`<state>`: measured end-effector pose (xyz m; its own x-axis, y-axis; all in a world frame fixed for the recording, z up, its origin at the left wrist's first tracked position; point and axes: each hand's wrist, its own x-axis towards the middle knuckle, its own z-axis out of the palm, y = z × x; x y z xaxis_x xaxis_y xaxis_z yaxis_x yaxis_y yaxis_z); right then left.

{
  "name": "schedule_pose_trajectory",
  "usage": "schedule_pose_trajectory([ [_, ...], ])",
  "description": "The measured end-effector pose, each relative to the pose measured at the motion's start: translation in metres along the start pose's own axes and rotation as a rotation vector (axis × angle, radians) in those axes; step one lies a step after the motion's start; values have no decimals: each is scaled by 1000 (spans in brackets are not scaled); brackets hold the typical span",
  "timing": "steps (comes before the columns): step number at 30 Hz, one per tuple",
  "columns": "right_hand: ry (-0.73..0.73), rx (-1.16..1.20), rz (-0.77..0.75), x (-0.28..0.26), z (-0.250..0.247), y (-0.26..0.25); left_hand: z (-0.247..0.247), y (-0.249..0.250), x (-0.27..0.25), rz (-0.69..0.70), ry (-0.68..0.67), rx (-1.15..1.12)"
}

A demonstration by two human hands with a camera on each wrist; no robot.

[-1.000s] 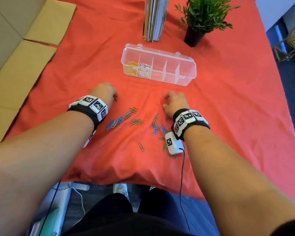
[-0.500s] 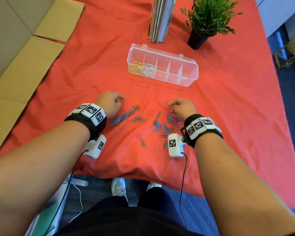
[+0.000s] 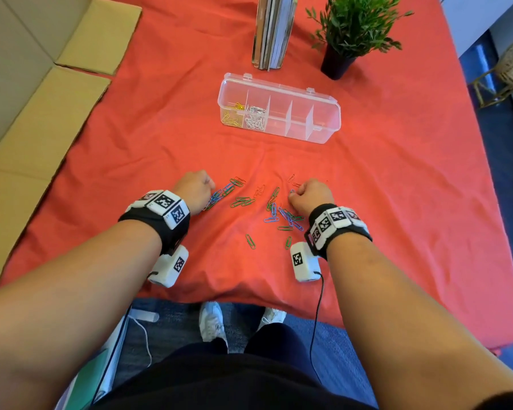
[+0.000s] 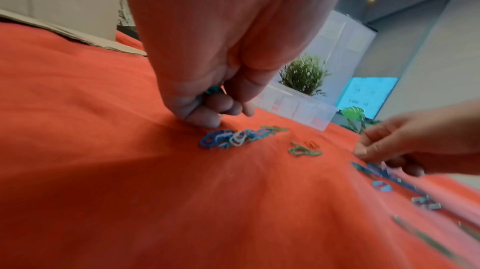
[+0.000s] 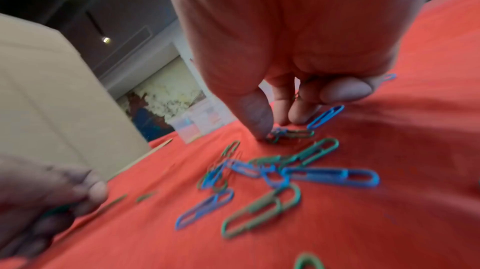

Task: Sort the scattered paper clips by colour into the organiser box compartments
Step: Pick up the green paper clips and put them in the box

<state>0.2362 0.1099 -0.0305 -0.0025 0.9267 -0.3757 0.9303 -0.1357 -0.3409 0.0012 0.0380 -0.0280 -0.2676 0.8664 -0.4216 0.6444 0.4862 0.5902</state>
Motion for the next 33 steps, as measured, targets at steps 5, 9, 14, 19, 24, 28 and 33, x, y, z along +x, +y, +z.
schedule_pose_trajectory([
  [5, -88, -23, -132, -7, 8, -16, 11, -11, -2, 115, 134, 203],
  [9, -109, 281, -56, 2, -4, -19, -1, -19, 1, 49, 205, 174],
  [14, -50, 388, -107, 12, -19, -26, -19, -23, 1, 1, 255, 46],
  [19, -72, 285, -223, 7, 3, -55, -23, -19, 5, 64, 256, 77],
  [24, -94, 43, -340, -2, 26, -92, -18, -6, 13, 152, 197, 167],
  [28, -68, -50, -369, -1, 45, -101, -11, -8, 15, 202, 129, 252],
  [33, -102, -137, -361, 1, 47, -92, -11, -19, 15, 184, 157, 261],
])
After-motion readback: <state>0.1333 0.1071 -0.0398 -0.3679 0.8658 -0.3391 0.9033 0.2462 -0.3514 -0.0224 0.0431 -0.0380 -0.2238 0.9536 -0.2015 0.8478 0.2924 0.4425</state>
